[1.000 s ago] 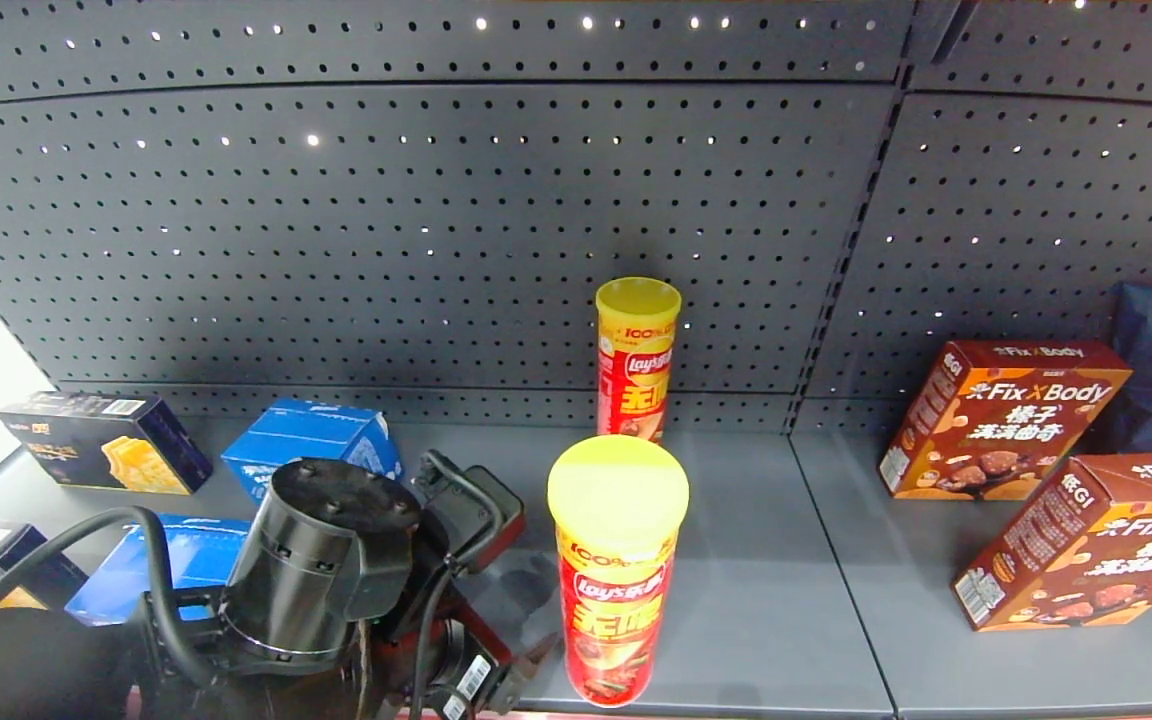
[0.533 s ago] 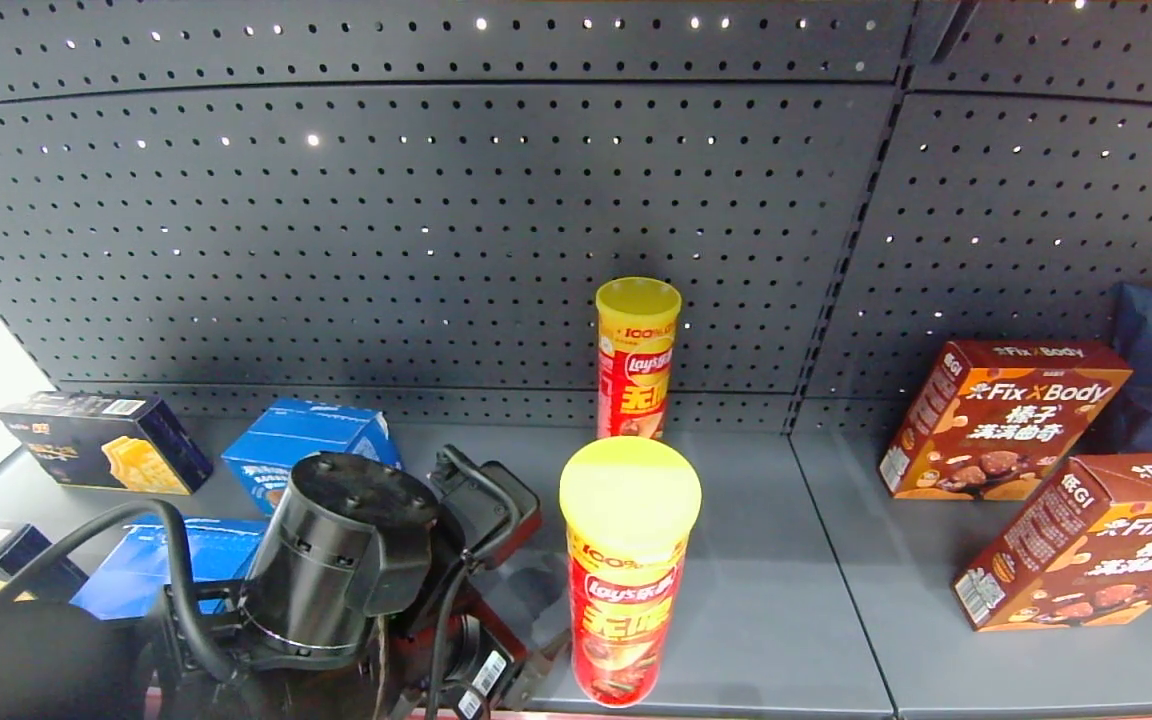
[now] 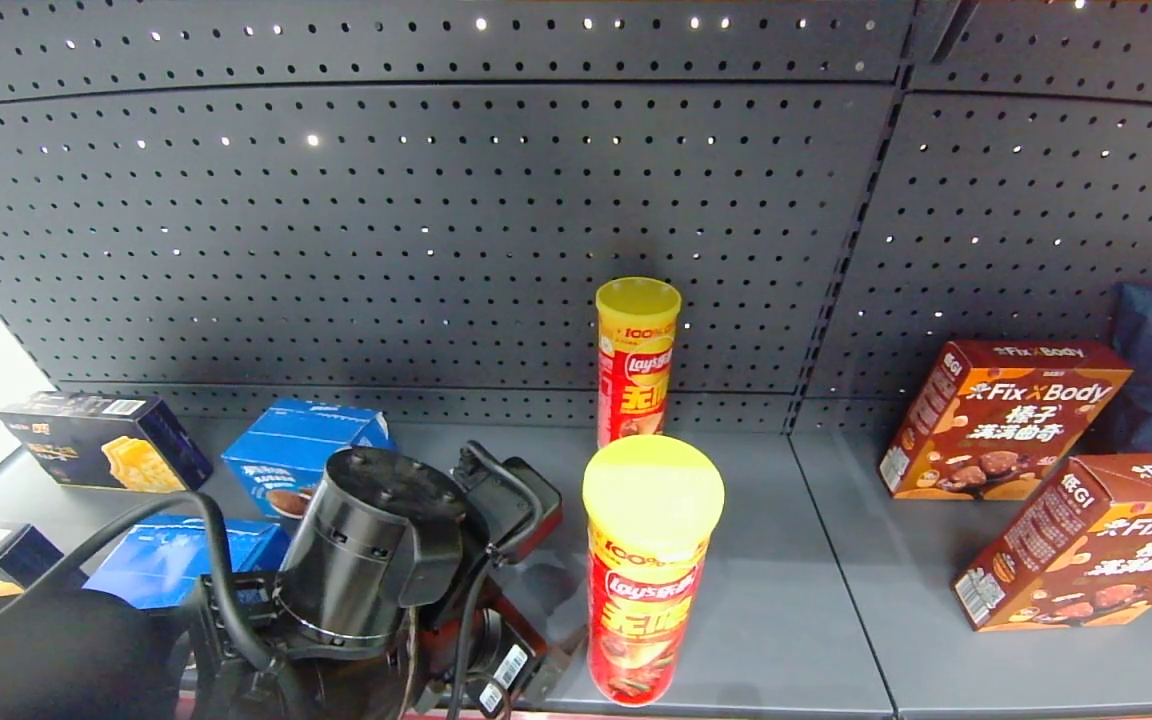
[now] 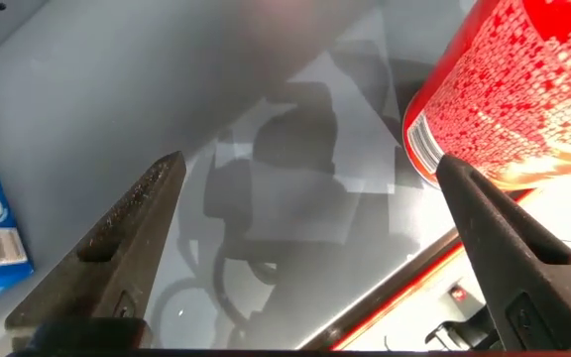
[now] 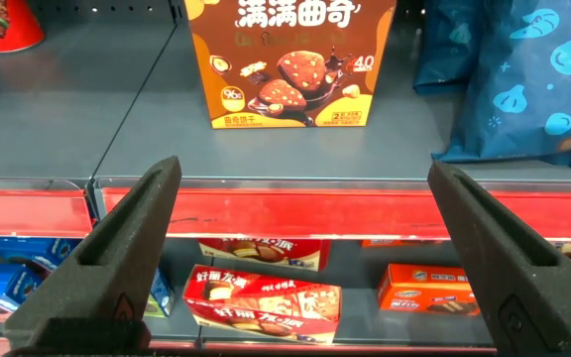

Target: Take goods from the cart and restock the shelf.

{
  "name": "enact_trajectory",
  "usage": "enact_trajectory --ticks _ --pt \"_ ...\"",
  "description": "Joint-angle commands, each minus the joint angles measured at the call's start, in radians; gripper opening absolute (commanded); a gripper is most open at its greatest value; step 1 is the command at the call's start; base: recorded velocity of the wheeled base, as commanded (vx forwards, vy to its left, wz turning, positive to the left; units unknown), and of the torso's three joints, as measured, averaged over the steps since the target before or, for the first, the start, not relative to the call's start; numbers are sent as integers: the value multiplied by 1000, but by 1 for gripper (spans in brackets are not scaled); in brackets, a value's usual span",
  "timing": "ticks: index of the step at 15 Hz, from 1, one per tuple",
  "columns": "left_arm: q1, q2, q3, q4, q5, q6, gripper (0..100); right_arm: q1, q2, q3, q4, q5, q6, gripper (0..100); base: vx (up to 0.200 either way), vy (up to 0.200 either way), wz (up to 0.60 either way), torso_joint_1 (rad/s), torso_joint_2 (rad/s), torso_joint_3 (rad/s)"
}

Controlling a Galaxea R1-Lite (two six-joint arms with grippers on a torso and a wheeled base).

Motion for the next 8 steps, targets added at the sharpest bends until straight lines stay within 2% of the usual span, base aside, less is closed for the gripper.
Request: enact_trajectory --ticks 1,8 --pt "-2 11 -2 -1 1 0 100 0 1 0 0 0 0 100 0 0 0 0 0 0" --pt "12 16 1 -1 1 0 100 0 1 0 0 0 0 100 0 0 0 0 0 0"
